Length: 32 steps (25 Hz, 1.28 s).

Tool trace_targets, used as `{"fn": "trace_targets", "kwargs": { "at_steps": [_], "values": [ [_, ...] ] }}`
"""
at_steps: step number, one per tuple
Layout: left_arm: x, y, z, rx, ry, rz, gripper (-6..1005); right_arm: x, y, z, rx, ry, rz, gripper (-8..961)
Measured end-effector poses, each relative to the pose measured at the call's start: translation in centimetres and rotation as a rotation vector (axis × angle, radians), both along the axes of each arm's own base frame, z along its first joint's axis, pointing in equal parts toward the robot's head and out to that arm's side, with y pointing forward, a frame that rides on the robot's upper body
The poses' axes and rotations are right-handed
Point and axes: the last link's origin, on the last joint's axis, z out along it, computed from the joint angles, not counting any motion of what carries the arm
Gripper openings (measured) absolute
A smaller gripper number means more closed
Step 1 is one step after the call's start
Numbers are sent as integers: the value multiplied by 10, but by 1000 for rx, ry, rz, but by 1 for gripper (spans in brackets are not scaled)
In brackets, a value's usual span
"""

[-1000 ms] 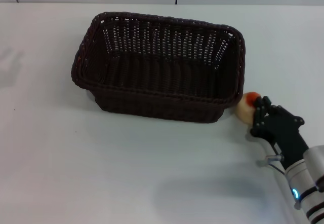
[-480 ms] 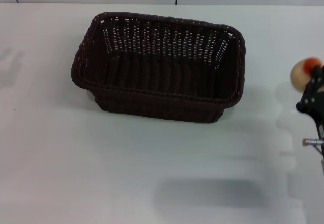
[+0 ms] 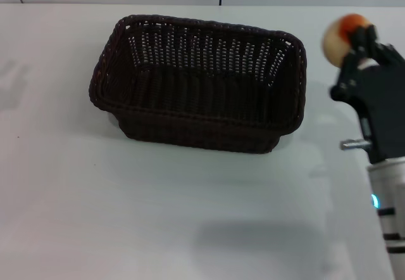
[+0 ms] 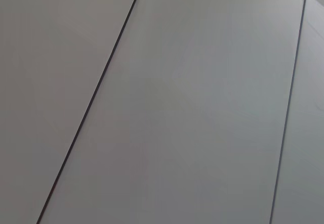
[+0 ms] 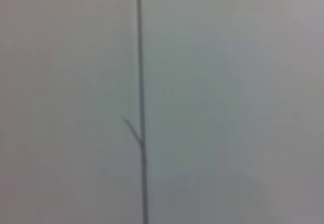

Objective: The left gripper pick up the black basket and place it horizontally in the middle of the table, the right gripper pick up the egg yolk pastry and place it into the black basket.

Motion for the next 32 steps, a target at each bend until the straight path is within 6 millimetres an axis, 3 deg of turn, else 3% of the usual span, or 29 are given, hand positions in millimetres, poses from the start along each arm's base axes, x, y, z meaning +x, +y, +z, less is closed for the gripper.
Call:
{"fn": "trace_targets", "kwargs": {
  "at_steps": [9,16,18,21,26,29,32],
  "values": [
    [0,-1,2,11,-8,-2,331,-26,30,-26,-197,-7,70,104],
    [0,-1,3,13,-9,-3,331,-29,40,-35,-293,-6,78,134],
    [1,-1,3,13,-9,-5,331,-29,40,-36,-298,-11,82,190],
    [0,0,3,14,-13,-4,331,-25,40,-30,-268,-1,72,273],
    [-4,1,3,30,-16,20,332,-7,31,-4,-121,39,39,403],
    [-8,3,2,40,-19,49,332,16,23,19,9,56,-17,473],
    [-12,5,-1,42,-14,70,332,28,16,31,79,60,-50,471]
  ]
}}
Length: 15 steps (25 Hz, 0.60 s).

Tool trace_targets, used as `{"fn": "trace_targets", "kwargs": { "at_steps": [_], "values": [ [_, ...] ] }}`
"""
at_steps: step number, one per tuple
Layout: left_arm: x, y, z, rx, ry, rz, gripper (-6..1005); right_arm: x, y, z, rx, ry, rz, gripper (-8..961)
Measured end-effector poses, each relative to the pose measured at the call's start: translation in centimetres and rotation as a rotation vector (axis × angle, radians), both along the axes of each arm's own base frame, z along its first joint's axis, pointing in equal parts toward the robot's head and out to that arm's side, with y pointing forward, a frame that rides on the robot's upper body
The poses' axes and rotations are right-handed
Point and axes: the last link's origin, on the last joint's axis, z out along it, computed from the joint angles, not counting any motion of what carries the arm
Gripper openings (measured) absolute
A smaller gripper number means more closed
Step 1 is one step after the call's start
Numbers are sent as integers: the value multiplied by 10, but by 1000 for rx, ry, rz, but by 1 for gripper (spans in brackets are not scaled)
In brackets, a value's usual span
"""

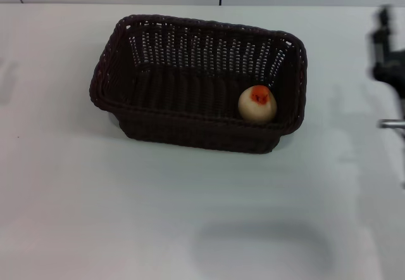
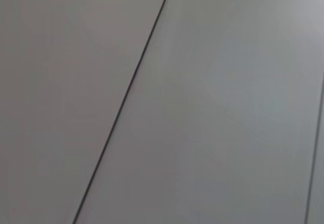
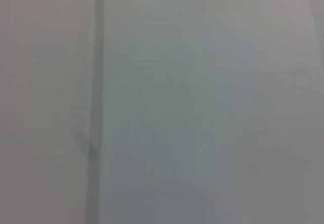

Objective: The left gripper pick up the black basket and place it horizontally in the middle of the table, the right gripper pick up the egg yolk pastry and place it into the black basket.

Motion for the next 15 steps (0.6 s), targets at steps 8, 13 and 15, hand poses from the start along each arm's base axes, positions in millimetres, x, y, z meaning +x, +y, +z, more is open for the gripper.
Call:
{"fn": "trace_targets", "kwargs": {
  "at_steps": [8,13,15],
  "values": [
    [-24,7,-25,-21,23,146,427,42,-16,39,228,-35,-138,470],
    [-45,12,-45,-7,41,274,523,59,-13,52,294,-64,-203,470],
    [-51,14,-53,-1,61,311,562,64,-11,55,308,-75,-220,470]
  ]
}}
